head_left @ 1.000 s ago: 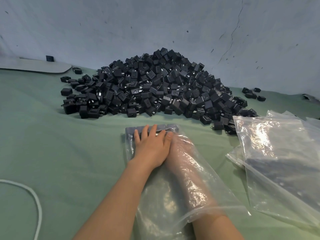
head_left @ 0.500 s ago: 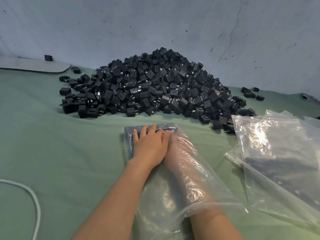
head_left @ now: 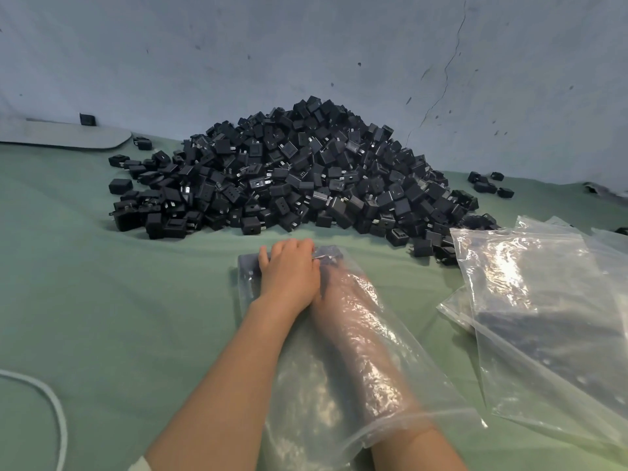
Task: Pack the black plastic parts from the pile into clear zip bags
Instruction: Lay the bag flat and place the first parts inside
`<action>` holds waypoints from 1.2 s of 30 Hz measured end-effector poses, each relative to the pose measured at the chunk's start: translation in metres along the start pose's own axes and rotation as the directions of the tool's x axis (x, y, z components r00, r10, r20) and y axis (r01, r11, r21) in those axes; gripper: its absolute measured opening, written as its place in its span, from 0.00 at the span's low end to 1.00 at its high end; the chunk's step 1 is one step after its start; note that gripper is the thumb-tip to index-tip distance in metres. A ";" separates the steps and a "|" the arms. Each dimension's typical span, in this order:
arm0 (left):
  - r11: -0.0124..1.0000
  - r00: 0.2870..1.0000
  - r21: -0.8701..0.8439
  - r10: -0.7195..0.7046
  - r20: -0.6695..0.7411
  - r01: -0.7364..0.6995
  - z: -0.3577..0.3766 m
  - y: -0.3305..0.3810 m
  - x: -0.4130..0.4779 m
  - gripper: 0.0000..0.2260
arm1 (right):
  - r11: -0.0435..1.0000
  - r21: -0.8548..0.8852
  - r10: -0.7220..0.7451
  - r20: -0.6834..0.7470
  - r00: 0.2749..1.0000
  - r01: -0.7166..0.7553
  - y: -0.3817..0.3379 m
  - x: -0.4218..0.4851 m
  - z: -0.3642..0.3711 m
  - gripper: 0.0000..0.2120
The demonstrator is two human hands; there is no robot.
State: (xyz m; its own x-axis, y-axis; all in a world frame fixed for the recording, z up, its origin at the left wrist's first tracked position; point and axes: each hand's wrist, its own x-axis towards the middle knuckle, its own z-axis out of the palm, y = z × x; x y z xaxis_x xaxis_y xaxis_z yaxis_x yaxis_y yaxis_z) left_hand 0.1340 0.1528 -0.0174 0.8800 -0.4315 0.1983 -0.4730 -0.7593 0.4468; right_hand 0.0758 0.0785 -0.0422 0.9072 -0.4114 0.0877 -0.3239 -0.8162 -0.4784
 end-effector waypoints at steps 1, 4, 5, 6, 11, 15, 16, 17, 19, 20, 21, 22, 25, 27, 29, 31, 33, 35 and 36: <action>1.000 1.000 0.000 -0.010 -0.008 0.010 0.000 0.001 0.004 0.12 | 0.999 -0.052 -0.009 -0.014 1.000 0.008 0.000 0.003 -0.002 0.19; 0.998 0.998 0.006 -0.056 0.011 0.055 0.002 0.003 0.013 0.12 | 0.997 -0.075 0.015 0.011 1.000 -0.014 0.000 0.002 -0.003 0.20; 0.998 0.998 0.010 -0.067 0.018 0.066 0.003 0.002 0.015 0.10 | 0.996 -0.088 0.014 0.022 1.000 -0.012 -0.001 0.001 -0.003 0.20; 0.997 0.997 0.008 -0.075 0.018 0.075 0.004 0.002 0.016 0.10 | 0.995 -0.099 0.006 0.030 1.000 -0.003 0.000 0.000 -0.002 0.21; 0.996 0.995 -0.005 -0.091 -0.038 0.091 0.009 0.000 0.018 0.13 | 0.993 -0.115 -0.011 -0.007 1.000 0.010 0.003 0.005 -0.002 0.22; 0.995 0.993 -0.030 -0.092 -0.068 0.091 0.013 0.001 0.018 0.16 | 0.993 -0.118 -0.015 -0.020 1.000 0.013 0.005 0.007 0.002 0.22; 0.995 0.993 -0.039 -0.091 -0.078 0.088 0.013 0.002 0.018 0.16 | 0.994 -0.112 -0.015 -0.024 1.000 0.012 0.005 0.007 0.002 0.22; 0.995 0.992 -0.046 -0.089 -0.086 0.085 0.014 0.002 0.018 0.16 | 0.995 -0.102 -0.020 -0.030 0.999 0.017 0.006 0.008 0.002 0.22; 0.995 0.993 -0.054 -0.082 -0.088 0.078 0.014 0.002 0.018 0.17 | 0.995 -0.097 -0.027 -0.037 0.999 0.023 0.007 0.008 0.005 0.21; 0.996 0.994 -0.057 -0.078 -0.083 0.073 0.015 0.001 0.018 0.17 | 0.995 -0.096 -0.023 -0.032 0.999 0.020 0.006 0.008 0.005 0.21; 0.996 0.994 -0.061 -0.071 -0.078 0.067 0.016 0.001 0.018 0.18 | 0.996 -0.087 -0.017 -0.030 0.999 0.014 0.006 0.008 0.007 0.21; 0.996 0.995 -0.067 -0.064 -0.074 0.059 0.017 0.001 0.017 0.18 | 0.996 -0.086 -0.011 -0.029 1.000 0.009 0.006 0.007 0.008 0.21; 0.995 0.996 -0.085 -0.054 -0.073 0.048 0.018 0.001 0.017 0.19 | 0.997 -0.069 -0.020 0.004 1.000 0.020 0.009 0.009 0.014 0.22; 0.995 0.996 -0.092 -0.055 -0.073 0.048 0.018 0.001 0.016 0.19 | 0.997 0.079 -0.017 0.033 0.999 0.015 0.006 0.007 0.018 0.22; 0.995 0.996 -0.094 -0.045 -0.080 0.038 0.018 0.001 0.015 0.18 | 0.964 0.263 0.014 0.027 1.000 -0.020 0.000 -0.001 0.021 0.22; 0.995 0.996 -0.098 -0.032 -0.081 0.024 0.016 0.002 0.014 0.18 | 0.942 0.333 0.049 0.015 0.999 -0.051 -0.005 -0.006 0.018 0.23; 0.997 0.997 -0.079 -0.011 -0.079 0.005 0.013 0.001 0.012 0.17 | 0.933 0.354 0.061 0.041 0.997 -0.071 -0.003 -0.006 0.013 0.22; 1.000 0.997 -0.026 -0.014 -0.080 0.012 0.006 -0.003 0.009 0.18 | 0.943 0.325 0.063 0.041 0.997 -0.073 -0.002 -0.005 0.007 0.21; 0.999 0.996 0.003 -0.040 -0.075 0.041 0.001 -0.007 0.006 0.18 | 0.949 0.310 0.058 0.016 0.998 -0.060 -0.004 -0.006 0.006 0.20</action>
State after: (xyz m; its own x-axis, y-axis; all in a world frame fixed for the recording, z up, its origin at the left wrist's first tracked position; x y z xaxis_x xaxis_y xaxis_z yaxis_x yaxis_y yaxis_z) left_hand 0.1427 0.1549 -0.0203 0.8990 -0.3628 0.2452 -0.4371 -0.7777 0.4518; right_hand 0.0735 0.0866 -0.0458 0.8911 -0.4515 0.0456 -0.2788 -0.6240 -0.7300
